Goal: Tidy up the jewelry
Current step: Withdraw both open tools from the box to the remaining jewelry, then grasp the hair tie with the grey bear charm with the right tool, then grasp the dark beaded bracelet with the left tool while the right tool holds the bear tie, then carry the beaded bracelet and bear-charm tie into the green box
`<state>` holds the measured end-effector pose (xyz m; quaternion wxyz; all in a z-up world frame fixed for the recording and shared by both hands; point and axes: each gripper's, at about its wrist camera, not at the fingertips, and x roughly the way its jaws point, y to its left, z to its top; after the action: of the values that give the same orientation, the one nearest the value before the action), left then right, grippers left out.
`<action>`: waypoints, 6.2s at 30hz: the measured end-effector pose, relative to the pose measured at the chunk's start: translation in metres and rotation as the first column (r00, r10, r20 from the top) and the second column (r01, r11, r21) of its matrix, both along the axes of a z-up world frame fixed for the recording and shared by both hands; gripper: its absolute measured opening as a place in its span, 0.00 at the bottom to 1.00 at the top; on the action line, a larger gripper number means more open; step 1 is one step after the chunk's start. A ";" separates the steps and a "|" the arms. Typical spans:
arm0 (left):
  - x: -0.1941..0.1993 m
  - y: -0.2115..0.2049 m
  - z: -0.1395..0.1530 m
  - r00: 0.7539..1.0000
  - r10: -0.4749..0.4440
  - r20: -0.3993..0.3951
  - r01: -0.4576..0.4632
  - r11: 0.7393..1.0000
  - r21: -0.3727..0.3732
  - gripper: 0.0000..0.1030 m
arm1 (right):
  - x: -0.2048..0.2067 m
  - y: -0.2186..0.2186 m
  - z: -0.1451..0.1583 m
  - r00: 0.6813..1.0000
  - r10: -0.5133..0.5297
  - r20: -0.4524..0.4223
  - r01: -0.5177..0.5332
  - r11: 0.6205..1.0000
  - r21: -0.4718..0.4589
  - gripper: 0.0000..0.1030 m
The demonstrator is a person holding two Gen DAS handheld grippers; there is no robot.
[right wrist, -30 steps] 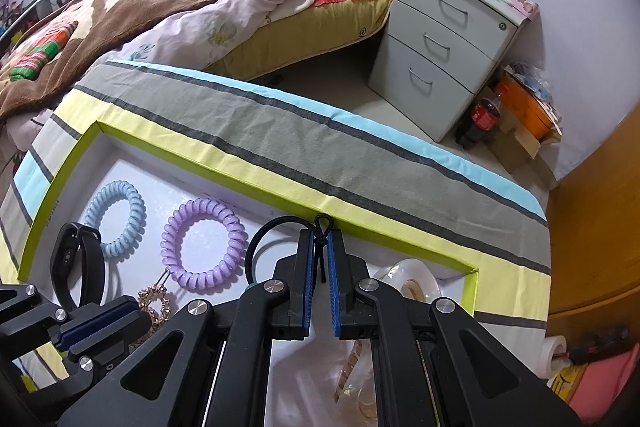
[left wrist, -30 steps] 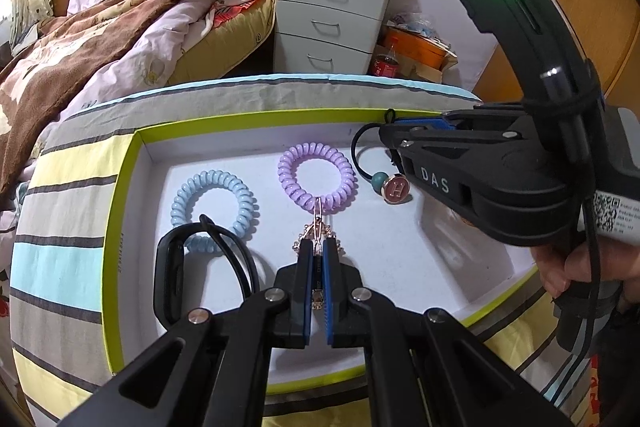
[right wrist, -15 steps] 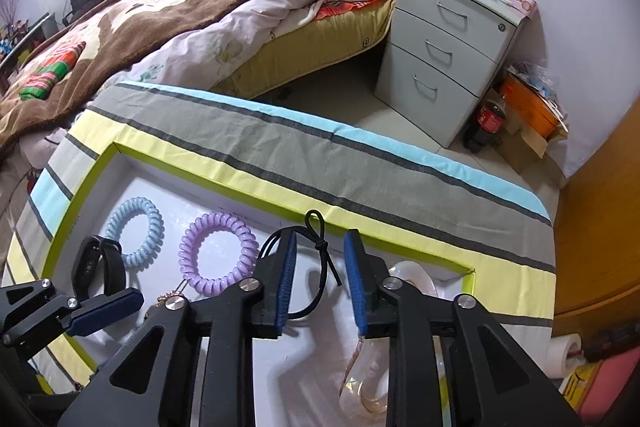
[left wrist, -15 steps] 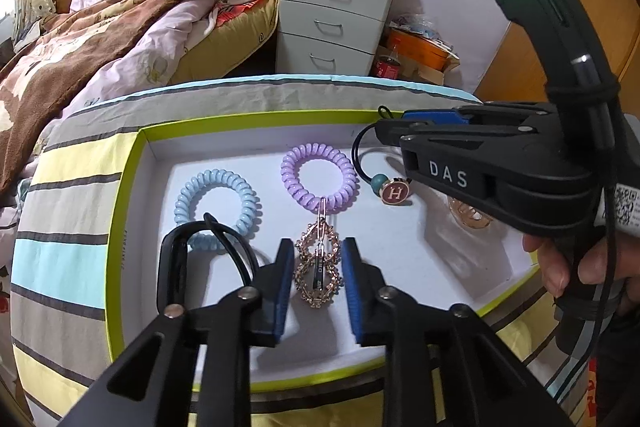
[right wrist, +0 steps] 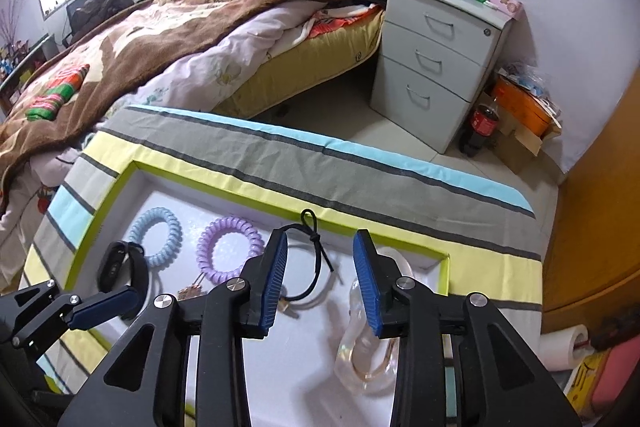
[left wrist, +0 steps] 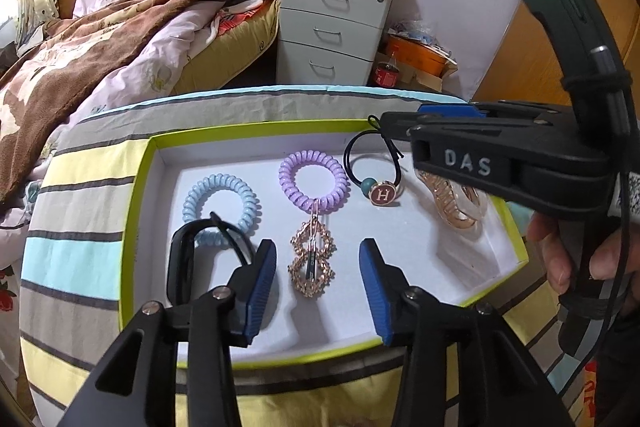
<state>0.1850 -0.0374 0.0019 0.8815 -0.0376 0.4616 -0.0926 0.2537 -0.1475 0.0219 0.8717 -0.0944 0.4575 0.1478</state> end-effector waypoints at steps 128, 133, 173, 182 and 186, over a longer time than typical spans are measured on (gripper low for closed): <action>-0.106 0.028 -0.029 0.992 -0.126 -0.013 0.126 0.978 0.167 0.42 | -0.219 -0.023 -0.032 0.994 -0.053 0.092 0.018 0.940 0.341 0.18; -0.112 0.017 -0.028 0.987 -0.163 -0.001 0.161 0.971 0.178 0.20 | -0.219 -0.028 -0.033 0.994 -0.065 0.088 0.030 0.936 0.351 0.18; -0.115 0.021 0.015 0.989 -0.108 0.097 0.103 0.993 0.048 0.06 | -0.226 -0.042 -0.001 0.981 -0.114 0.158 0.051 0.934 0.353 0.18; -0.105 0.018 0.038 0.984 -0.109 0.140 0.105 0.994 0.039 0.06 | -0.216 -0.050 0.014 0.974 -0.133 0.185 0.060 0.933 0.354 0.18; -0.098 0.018 0.045 0.982 -0.109 0.151 0.106 0.994 0.028 0.06 | -0.211 -0.053 0.018 0.971 -0.140 0.191 0.066 0.934 0.353 0.18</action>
<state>0.0872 -0.0199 0.0471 0.9082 0.0033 0.3951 -0.1383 0.0430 -0.2007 0.0399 0.9254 0.0681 0.3328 0.1683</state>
